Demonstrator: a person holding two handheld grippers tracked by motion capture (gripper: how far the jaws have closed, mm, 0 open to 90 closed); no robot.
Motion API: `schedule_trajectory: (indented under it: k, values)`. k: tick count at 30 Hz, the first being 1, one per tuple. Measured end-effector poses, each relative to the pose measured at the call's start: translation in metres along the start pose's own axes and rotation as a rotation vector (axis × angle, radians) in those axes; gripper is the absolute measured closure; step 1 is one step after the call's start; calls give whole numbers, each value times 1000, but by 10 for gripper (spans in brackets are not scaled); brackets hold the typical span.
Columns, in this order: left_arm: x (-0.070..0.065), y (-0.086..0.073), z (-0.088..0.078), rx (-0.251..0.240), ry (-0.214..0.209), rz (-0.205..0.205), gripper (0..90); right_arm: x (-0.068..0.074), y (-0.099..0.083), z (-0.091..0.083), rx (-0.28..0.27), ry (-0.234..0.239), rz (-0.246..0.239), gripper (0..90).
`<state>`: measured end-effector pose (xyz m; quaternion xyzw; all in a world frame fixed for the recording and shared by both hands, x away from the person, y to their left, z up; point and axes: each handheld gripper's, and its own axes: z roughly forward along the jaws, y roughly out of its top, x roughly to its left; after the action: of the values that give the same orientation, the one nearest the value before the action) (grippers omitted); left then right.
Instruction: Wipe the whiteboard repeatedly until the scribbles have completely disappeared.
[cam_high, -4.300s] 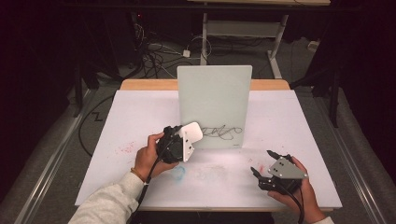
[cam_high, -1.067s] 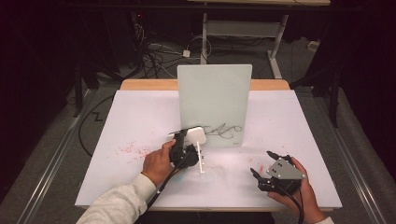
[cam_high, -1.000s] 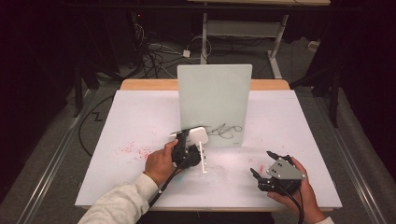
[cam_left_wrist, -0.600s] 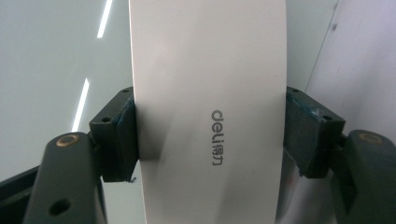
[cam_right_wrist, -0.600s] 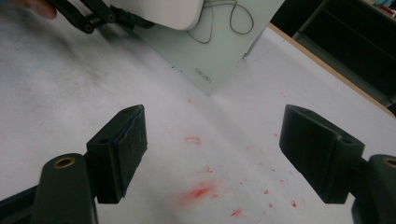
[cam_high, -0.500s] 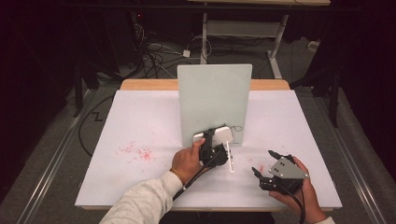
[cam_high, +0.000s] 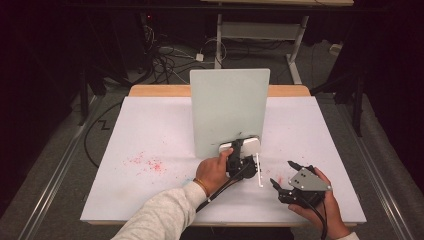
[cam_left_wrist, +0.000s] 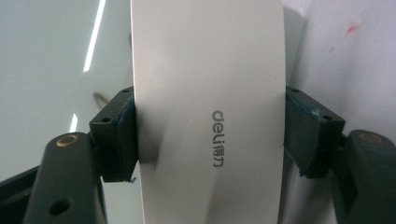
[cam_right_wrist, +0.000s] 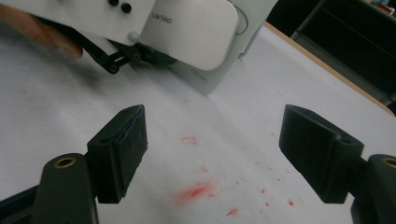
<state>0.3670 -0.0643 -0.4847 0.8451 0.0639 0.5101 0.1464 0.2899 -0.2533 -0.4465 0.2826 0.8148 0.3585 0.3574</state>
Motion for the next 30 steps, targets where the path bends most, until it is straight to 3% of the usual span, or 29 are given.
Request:
schedule_trajectory:
  k: [5,6,7,8,11,13,17,19,21,22,23,24,25,30]
  values:
    - [10,5,-1,-13,-11,-14,284,-4,-1,-3,-11,-15,25,242]
    - [18,7,-2,-23,-13,-44,285,-5,-2,-2,-13,-14,24,242]
    - [18,7,-2,-23,-13,-44,284,-6,-2,-3,-12,-15,24,242]
    - [25,10,-3,-40,-7,-88,285,-6,-2,-3,-11,-15,23,242]
    - [26,12,-3,-30,-6,-84,284,-6,-2,-3,-14,-17,25,243]
    - [22,13,-2,-26,6,-60,285,-6,-1,-4,-17,-17,23,242]
    - [14,9,-1,-7,-12,-18,285,-7,-2,-5,-18,-18,25,242]
    - [14,2,-3,-1,-18,-14,285,-7,-2,-5,-17,-23,30,243]
    - [20,-11,-6,-1,-26,-42,285,-7,-2,-6,-19,-23,30,242]
    - [26,-26,-11,15,-15,-68,285,-8,-3,-7,-17,-24,29,242]
    - [26,-26,-11,15,-15,-68,285,-8,-3,-7,-16,-25,30,242]
    - [29,-43,-15,25,-4,-106,286,-8,-3,-7,-17,-27,33,242]
    - [29,-43,-15,25,-4,-106,285,-8,-3,-7,-17,-27,33,242]
    - [28,-78,-22,57,15,-135,285,-7,-2,-7,-15,-29,29,242]
